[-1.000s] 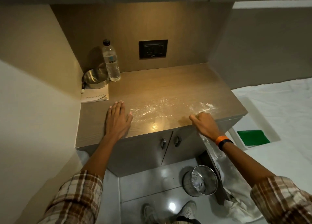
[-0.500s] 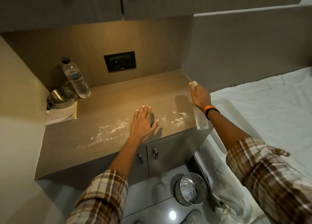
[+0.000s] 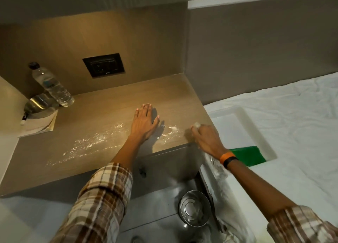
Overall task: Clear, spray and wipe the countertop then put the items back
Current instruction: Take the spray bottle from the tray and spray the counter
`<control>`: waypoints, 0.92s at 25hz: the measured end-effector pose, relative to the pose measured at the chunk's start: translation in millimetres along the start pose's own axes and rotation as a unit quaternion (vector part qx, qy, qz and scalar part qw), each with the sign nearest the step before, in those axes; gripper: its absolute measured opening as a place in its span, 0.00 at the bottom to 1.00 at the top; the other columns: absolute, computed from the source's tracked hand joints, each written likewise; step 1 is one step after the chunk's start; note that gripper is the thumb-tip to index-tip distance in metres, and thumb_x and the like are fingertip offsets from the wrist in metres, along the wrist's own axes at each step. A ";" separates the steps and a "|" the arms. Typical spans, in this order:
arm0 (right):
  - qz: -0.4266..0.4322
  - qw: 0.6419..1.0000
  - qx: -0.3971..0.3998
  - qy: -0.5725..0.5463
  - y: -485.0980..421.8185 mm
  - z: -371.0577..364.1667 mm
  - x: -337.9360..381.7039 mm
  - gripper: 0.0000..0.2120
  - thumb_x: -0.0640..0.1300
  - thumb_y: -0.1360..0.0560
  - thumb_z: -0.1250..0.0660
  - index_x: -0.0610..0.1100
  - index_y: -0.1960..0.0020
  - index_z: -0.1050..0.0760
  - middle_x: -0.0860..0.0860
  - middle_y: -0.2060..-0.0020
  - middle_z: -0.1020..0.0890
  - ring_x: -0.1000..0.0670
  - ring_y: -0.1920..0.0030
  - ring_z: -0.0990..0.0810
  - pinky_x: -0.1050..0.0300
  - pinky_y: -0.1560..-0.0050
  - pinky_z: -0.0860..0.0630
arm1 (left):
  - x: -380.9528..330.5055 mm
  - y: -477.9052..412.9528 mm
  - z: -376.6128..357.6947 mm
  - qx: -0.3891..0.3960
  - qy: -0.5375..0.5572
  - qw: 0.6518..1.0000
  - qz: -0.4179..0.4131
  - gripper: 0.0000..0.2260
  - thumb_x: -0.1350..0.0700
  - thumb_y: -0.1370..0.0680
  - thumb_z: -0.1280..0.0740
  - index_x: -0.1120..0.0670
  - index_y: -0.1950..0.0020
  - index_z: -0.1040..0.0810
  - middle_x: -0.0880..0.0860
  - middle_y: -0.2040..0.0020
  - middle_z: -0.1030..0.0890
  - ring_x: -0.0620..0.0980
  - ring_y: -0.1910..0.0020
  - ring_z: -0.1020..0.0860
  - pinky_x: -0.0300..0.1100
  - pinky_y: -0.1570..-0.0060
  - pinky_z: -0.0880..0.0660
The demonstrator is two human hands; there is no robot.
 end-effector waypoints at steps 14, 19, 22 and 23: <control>-0.093 0.957 -0.207 -0.183 -62.0 110.3 -101.4 0.20 0.61 0.19 0.44 0.46 0.58 0.26 0.49 0.62 0.19 0.43 0.60 0.18 0.42 0.55 0.20 | -139.8 -75.5 -34.6 -0.004 0.014 0.999 -0.041 0.31 0.38 0.17 0.53 0.56 0.20 0.43 0.57 0.20 0.41 0.56 0.19 0.46 0.57 0.20 0.51; -0.122 0.917 -0.197 -0.324 -116.9 88.1 -159.4 0.17 0.55 0.19 0.36 0.46 0.38 0.21 0.46 0.46 0.17 0.45 0.50 0.15 0.64 0.55 0.21 | -154.0 -91.3 -57.3 -0.031 0.013 0.999 -0.008 0.31 0.40 0.17 0.50 0.58 0.20 0.44 0.58 0.20 0.41 0.57 0.19 0.47 0.58 0.21 0.51; -0.146 0.932 -0.147 -0.297 -139.1 47.7 -195.2 0.19 0.51 0.19 0.33 0.41 0.33 0.23 0.44 0.40 0.16 0.46 0.41 0.17 0.55 0.40 0.22 | -150.3 -87.2 -68.0 -0.038 -0.006 0.999 -0.008 0.32 0.39 0.17 0.52 0.57 0.19 0.49 0.56 0.18 0.46 0.55 0.18 0.51 0.56 0.20 0.54; -0.151 0.938 -0.133 -0.283 -144.6 34.1 -206.7 0.19 0.49 0.20 0.33 0.39 0.33 0.23 0.43 0.39 0.17 0.45 0.39 0.18 0.55 0.37 0.24 | -149.4 -88.3 -70.2 -0.042 -0.010 0.999 -0.008 0.32 0.39 0.17 0.53 0.57 0.18 0.50 0.55 0.18 0.48 0.54 0.18 0.52 0.56 0.20 0.55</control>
Point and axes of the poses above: each hand's wrist, its own y-axis away from the middle knuckle, its own z-axis out of the back of the hand, x = y × z, the point moved 5 cm from there along -y, towards the middle knuckle
